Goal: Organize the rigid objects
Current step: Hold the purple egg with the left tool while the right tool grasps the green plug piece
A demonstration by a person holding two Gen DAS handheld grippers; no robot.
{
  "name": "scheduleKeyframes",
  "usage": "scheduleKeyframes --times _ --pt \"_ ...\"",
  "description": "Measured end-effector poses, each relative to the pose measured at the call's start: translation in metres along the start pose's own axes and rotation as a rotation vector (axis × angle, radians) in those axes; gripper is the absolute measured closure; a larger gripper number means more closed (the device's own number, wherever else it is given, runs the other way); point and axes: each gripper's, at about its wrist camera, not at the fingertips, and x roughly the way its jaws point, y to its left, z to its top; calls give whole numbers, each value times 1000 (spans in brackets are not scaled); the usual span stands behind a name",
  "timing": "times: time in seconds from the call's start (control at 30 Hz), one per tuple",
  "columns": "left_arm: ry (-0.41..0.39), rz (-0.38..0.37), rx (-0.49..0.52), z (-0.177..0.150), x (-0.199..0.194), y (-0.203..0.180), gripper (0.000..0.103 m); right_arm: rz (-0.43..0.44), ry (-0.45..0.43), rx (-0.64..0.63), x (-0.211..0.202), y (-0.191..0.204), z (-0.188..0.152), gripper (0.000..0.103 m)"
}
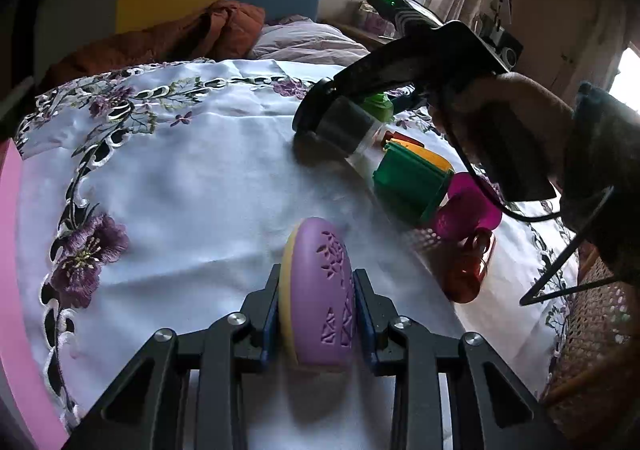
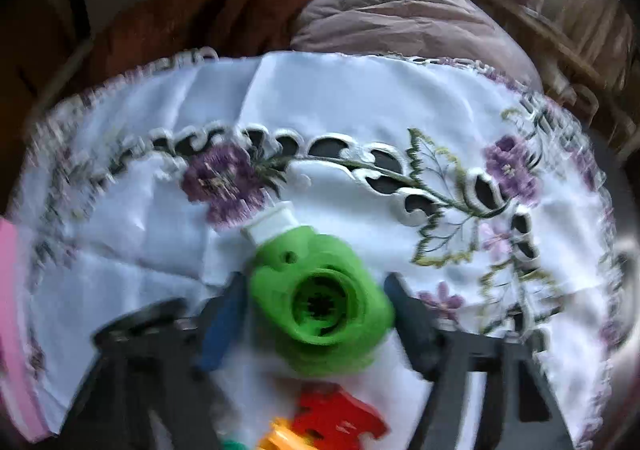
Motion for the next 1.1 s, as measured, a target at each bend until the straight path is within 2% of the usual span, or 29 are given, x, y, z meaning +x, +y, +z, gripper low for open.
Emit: scheduleKeyframes --times 0.13,0.33,0.37,0.43,0.57,0.63,0.77,0.93,1.1 --pt "-2 0 -1 0 0 0 71 -24 -21 -7 -11 1 -8 39" --pt "-6 -1 -3 -1 -1 -1 71 -59 -192 19 -76 4 -20 39" --pt "-6 -3 -7 -1 -2 0 71 -36 -221 22 -88 8 -23 39" --pt "0 -5 -11 0 -5 1 72 82 -245 0 -108 23 -31 39" --pt "13 6 9 -5 -17 -5 73 219 -218 -107 -108 72 -49 39" --pt "18 11 20 -11 -26 -8 74 253 -185 -148 -98 91 -58 39" --pt "14 10 19 -22 -47 -8 74 256 -114 -187 -68 122 -75 39" --pt "10 10 -1 -29 -68 -10 74 178 -18 -295 -30 140 -95 39" --pt "7 11 -17 -28 -79 -14 74 188 -58 -281 -32 134 -98 39"
